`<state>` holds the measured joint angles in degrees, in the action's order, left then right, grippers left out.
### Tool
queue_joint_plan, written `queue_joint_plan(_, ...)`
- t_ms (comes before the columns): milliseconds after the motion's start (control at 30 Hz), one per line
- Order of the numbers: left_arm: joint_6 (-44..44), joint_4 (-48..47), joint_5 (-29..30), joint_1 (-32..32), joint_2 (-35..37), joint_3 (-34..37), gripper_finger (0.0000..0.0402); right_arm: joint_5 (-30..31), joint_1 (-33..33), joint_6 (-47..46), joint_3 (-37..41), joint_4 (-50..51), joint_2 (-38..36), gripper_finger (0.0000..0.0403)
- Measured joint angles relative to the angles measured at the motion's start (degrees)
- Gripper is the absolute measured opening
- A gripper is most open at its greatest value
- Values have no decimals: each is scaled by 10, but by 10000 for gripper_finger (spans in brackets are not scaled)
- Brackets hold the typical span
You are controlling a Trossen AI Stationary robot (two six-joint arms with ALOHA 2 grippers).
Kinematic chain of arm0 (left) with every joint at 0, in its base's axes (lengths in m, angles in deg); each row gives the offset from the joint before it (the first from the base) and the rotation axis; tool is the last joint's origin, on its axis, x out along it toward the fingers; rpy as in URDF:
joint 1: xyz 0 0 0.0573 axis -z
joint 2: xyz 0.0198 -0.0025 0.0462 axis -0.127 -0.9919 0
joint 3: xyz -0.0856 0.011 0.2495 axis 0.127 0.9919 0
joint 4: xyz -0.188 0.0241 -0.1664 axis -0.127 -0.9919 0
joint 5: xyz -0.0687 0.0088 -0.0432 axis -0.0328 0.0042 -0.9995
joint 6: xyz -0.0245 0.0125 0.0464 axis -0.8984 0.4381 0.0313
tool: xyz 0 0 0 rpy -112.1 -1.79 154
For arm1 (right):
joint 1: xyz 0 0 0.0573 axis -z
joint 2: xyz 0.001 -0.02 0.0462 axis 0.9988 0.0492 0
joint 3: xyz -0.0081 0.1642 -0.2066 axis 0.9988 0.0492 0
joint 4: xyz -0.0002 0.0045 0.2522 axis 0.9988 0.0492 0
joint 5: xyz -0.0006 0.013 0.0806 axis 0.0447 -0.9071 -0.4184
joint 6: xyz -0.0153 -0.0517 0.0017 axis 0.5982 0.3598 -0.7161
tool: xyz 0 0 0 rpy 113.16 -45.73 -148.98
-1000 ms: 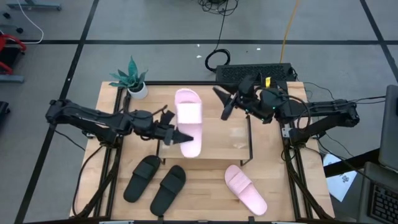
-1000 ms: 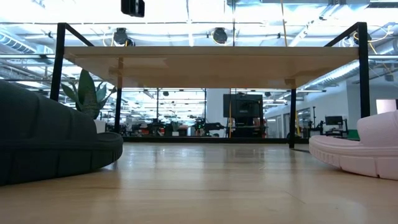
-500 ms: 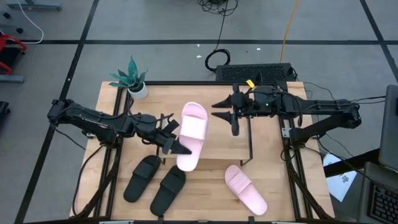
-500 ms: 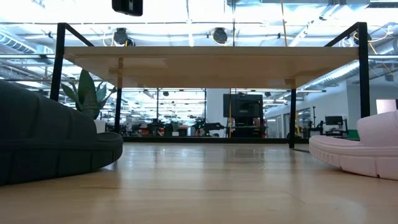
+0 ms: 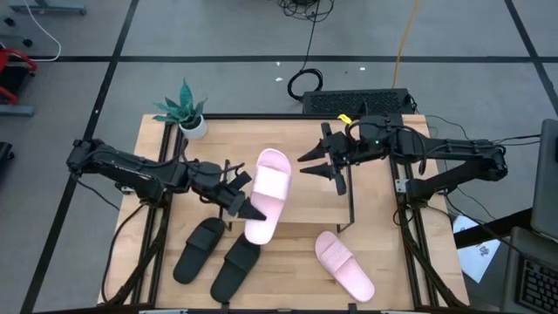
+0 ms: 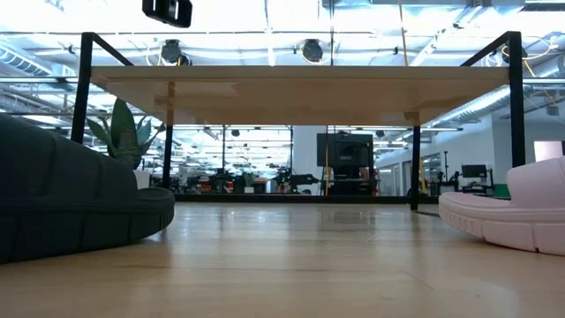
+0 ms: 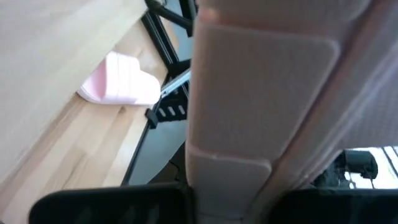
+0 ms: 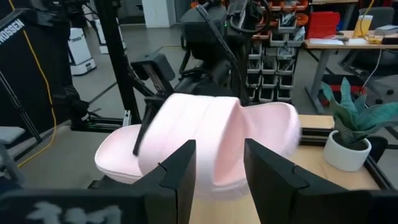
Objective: Pick and place slides into the shelf
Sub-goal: Put the right pink slipper on the shelf
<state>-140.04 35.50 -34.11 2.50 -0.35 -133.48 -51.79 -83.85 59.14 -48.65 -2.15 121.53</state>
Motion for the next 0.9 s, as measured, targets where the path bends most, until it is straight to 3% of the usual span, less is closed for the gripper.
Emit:
queue_joint_plan(100, -21, 29, 0, -10, -21, 0, 50, 0, 1, 7, 0, -3, 0, 125)
queue_joint_plan(267, -68, 139, -64, -29, -88, 0, 50, 2, 7, 24, 0, -14, 0, 125)
queue_joint_plan(367, -91, 180, -73, -49, -130, -14, 50, 2, 8, 21, 0, -17, -1, 125)
queue_joint_plan(567, -48, 167, -102, -70, -216, -135, 50, 2, 8, 18, 0, -14, -5, 125)
queue_joint_plan(733, 18, 51, -116, -72, -278, -249, 50, 3, 9, 21, 0, -13, -31, 125)
queue_joint_plan(900, 26, 33, -115, -75, -304, -285, 50, 51, 8, 35, 0, -15, -88, 125)
